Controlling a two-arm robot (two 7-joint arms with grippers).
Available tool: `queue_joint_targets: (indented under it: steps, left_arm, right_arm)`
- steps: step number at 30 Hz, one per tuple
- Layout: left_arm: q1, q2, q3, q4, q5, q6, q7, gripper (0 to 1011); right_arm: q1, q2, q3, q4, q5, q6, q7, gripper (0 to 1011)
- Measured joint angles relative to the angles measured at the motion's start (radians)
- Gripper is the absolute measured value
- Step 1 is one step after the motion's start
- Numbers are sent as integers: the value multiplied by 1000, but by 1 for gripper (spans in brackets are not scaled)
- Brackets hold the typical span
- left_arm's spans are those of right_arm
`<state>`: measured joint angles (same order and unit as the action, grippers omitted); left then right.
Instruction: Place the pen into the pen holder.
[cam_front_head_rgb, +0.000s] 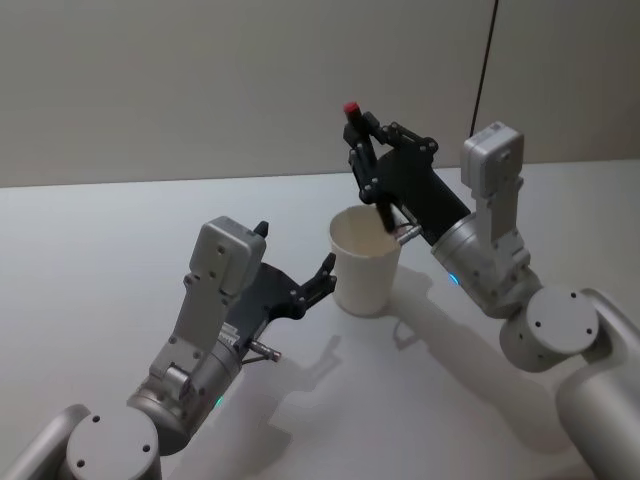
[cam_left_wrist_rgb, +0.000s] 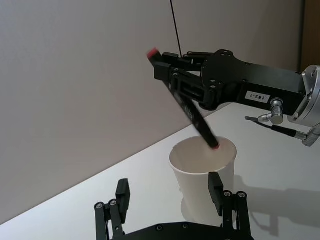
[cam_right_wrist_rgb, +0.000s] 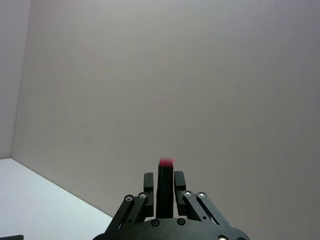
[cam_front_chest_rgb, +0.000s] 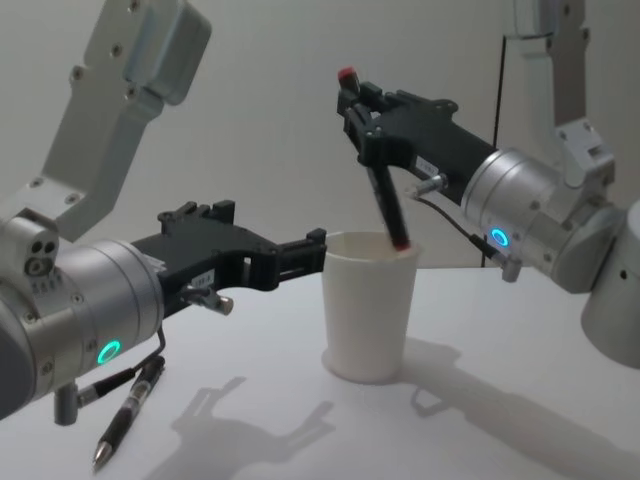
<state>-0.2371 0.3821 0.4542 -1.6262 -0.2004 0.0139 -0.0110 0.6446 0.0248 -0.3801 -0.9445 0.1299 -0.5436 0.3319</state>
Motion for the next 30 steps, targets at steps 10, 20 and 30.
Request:
queue_joint_targets:
  steps: [10, 20, 30]
  left_arm:
    - [0, 0, 0, 0, 0, 0, 0, 1000]
    - [0, 0, 0, 0, 0, 0, 0, 1000]
    - [0, 0, 0, 0, 0, 0, 0, 1000]
  right_arm:
    - [13, -5, 4, 21, 3, -3, 9, 517]
    - [14, -6, 5, 22, 2, -4, 9, 832]
    - [-4, 3, 7, -23, -2, 26, 5, 1001]
